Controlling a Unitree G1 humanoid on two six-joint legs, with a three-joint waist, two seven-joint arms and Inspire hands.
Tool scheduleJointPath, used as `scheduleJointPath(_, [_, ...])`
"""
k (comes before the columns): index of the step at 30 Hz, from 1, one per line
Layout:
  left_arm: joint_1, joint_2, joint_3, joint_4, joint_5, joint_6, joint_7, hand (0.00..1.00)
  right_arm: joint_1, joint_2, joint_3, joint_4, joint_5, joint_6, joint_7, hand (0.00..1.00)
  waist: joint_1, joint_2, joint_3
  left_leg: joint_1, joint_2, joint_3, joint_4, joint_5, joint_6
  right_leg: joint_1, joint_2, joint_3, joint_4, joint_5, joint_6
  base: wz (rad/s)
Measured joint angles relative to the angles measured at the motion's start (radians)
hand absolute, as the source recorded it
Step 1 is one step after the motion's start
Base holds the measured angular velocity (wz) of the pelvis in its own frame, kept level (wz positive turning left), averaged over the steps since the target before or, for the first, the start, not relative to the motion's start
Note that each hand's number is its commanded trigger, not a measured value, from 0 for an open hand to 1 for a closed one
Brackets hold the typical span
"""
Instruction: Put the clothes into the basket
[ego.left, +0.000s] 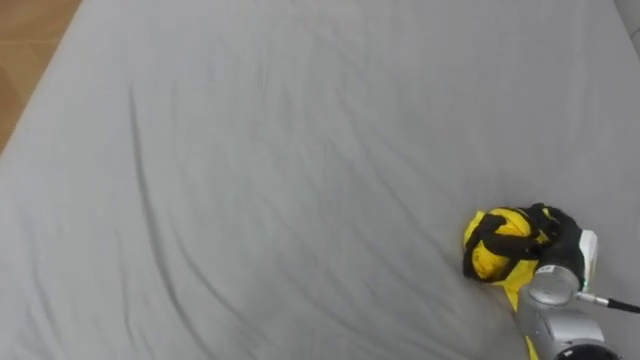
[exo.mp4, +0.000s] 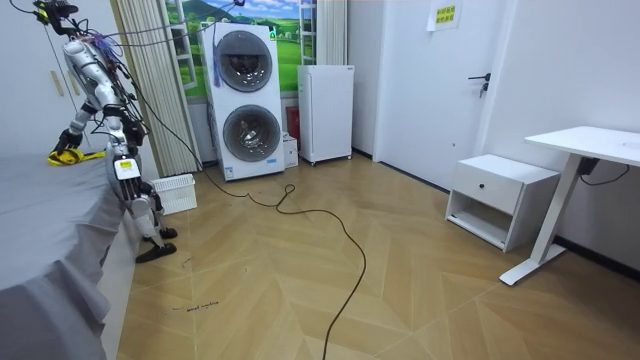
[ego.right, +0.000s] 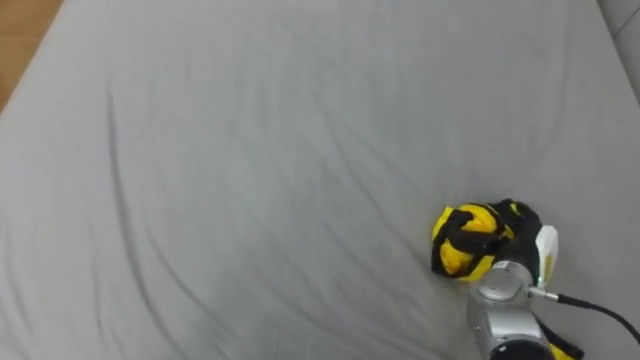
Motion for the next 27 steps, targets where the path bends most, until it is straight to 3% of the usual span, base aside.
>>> scheduleJointPath(5, [-0.018,0.001,0.0,0.003,0.0,0.025,0.001,0.0,-0.023,-0.039,0.006,0.117,-0.01,-0.02,0.075,1.0,0.003,0.001,0.0023,-0.018,0.0,-0.002,0.001,0.001,-0.001,-0.014,0.001,-0.004,0.0,-0.005,-0.001,0.04])
scheduleJointPath(13, [-0.045,0.009,-0.023,0.002,0.001,0.01,0.0,0.0,-0.021,-0.046,0.009,0.182,-0.015,-0.045,0.117,1.0,-0.003,-0.009,0.009,-0.051,0.001,-0.002,0.018,0.0,-0.001,-0.016,0.0,-0.04,-0.02,-0.004,-0.001,0.12])
scheduleJointPath(20, [-0.049,0.029,-0.016,-0.013,0.001,-0.003,0.005,0.0,-0.015,-0.066,-0.024,0.198,-0.019,-0.054,0.127,1.0,-0.002,-0.005,0.0057,-0.056,0.001,0.001,0.026,0.0,-0.001,-0.016,0.0,-0.048,-0.02,-0.004,-0.001,0.06])
scheduleJointPath(24, [-0.05,0.031,0.003,-0.01,0.001,-0.008,0.011,0.0,0.001,-0.069,-0.039,0.192,-0.019,-0.063,0.134,1.0,-0.004,0.0,0.0001,-0.045,0.001,0.003,0.024,0.001,-0.001,-0.006,0.0,-0.048,-0.017,-0.004,-0.001,0.0])
scheduleJointPath(27, [-0.052,0.03,0.002,-0.001,0.001,-0.008,0.03,0.0,0.008,-0.069,-0.039,0.188,-0.013,-0.059,0.134,1.0,-0.004,-0.004,0.0005,-0.011,0.0,0.004,0.006,0.002,0.0,0.017,0.0,-0.041,-0.018,-0.005,0.0,-0.05])
